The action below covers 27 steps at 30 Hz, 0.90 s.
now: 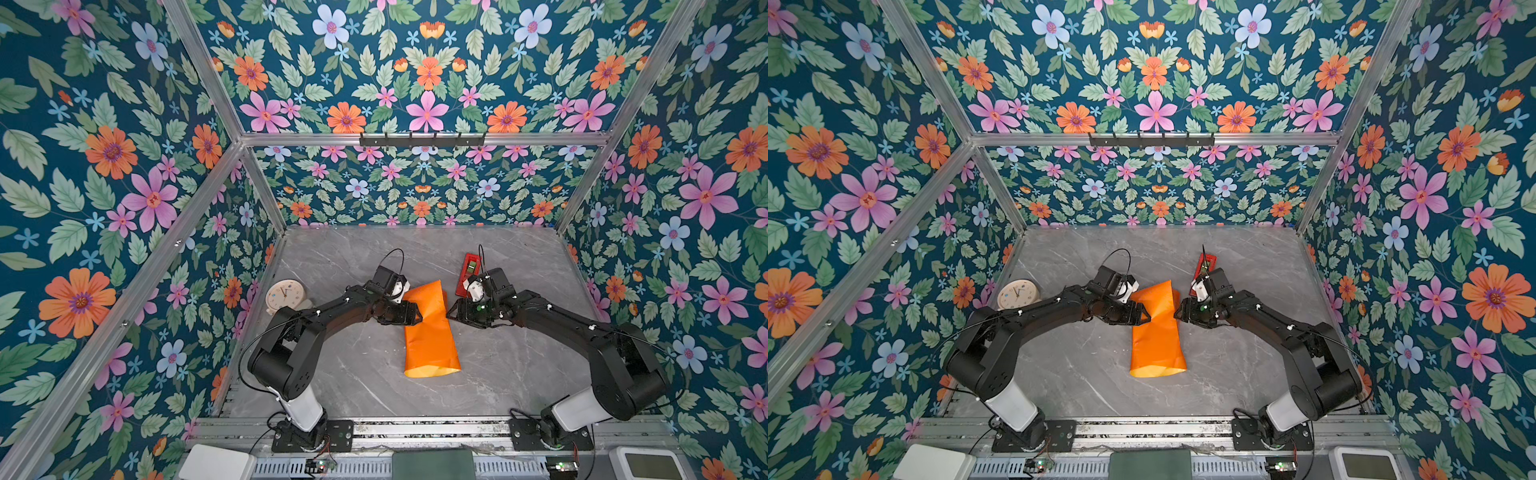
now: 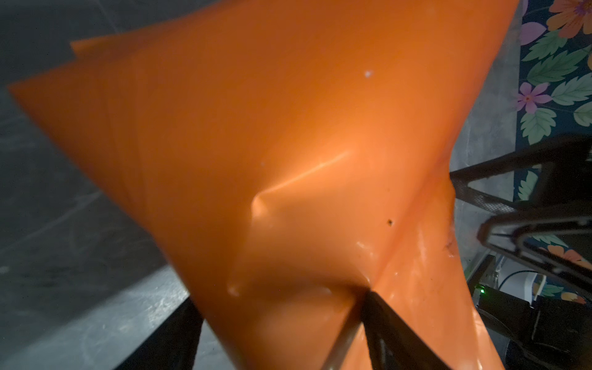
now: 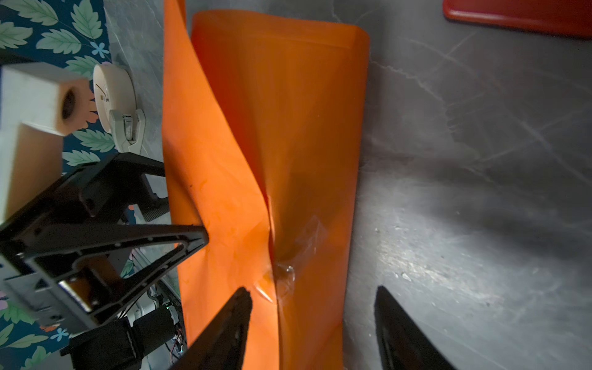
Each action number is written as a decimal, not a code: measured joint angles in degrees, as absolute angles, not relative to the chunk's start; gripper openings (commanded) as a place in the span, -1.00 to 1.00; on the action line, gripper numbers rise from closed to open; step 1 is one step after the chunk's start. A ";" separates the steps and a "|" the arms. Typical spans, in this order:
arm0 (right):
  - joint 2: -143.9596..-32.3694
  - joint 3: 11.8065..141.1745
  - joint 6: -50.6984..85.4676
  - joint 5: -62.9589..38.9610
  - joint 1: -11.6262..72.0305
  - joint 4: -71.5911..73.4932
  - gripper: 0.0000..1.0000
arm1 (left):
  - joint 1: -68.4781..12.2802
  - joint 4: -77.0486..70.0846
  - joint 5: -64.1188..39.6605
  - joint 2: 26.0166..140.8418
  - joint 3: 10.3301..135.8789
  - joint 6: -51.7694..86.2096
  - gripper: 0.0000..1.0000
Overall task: Wrap a gift box in wrapping paper
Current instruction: Wrap the gift box with the wrapping paper.
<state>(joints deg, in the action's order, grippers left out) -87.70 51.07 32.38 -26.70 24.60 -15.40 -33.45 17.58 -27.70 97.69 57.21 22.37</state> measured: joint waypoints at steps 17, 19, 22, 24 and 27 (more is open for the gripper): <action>-87.48 48.53 32.38 -27.49 24.62 -13.91 0.02 | -33.45 17.61 -27.73 97.69 57.28 22.35 0.59; -87.22 48.27 32.38 -27.57 24.80 -14.17 0.01 | -33.45 17.58 -27.73 97.69 57.36 22.35 0.59; -87.24 48.25 32.40 -27.35 25.12 -14.35 0.01 | -33.45 17.61 -27.73 97.69 57.34 22.35 0.58; -87.37 48.27 32.38 -27.14 25.30 -14.37 0.01 | -33.45 17.61 -27.73 97.69 57.30 22.35 0.58; -87.59 48.45 32.40 -26.96 25.45 -14.87 0.01 | -33.45 17.61 -27.73 97.69 57.30 22.35 0.59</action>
